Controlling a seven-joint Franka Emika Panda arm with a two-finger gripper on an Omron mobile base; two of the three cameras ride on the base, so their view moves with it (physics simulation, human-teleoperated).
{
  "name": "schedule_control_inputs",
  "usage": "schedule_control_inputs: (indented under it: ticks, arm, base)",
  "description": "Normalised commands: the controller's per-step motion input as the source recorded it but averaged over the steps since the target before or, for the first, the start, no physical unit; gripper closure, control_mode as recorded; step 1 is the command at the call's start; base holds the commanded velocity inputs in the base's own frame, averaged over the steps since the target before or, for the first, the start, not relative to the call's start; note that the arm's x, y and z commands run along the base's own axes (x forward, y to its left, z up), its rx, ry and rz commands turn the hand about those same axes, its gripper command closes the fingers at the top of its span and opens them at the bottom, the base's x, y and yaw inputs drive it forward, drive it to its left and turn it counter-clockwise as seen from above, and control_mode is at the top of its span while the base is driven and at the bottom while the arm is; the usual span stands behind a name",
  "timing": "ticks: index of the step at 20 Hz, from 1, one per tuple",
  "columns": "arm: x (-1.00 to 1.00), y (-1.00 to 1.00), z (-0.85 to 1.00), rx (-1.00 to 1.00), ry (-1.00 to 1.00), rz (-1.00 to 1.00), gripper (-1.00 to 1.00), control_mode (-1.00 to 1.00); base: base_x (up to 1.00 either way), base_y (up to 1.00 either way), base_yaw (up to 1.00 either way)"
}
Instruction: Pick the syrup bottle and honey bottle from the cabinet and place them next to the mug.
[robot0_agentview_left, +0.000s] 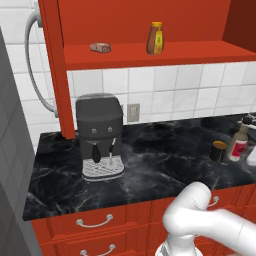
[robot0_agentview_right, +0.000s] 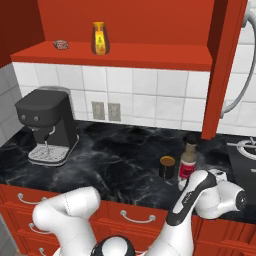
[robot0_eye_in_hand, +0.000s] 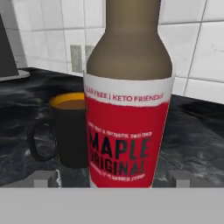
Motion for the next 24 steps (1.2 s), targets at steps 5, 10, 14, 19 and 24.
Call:
schedule_control_inputs:
  ticks: [5, 10, 14, 19, 24]
  arm:
    - [-0.74, 0.00, 0.10, 0.00, 0.00, -0.07, -1.00, -1.00]
    - [-1.00, 0.47, 0.66, 0.00, -0.10, -0.08, -1.00, -1.00]
    - [-0.94, 0.88, 0.94, -0.06, -0.09, -0.09, -1.00, -1.00]
    - [-0.73, 1.00, 0.72, -0.12, -0.10, -0.13, -1.00, -1.00]
    - [-0.44, 1.00, 0.83, -0.10, 0.00, -0.20, -1.00, -1.00]
  base:
    - [0.00, 0.00, 0.00]
    - [0.00, 0.00, 0.00]
    - [0.00, 0.00, 0.00]
    - [0.00, 0.00, 0.00]
    - [0.00, 0.00, 0.00]
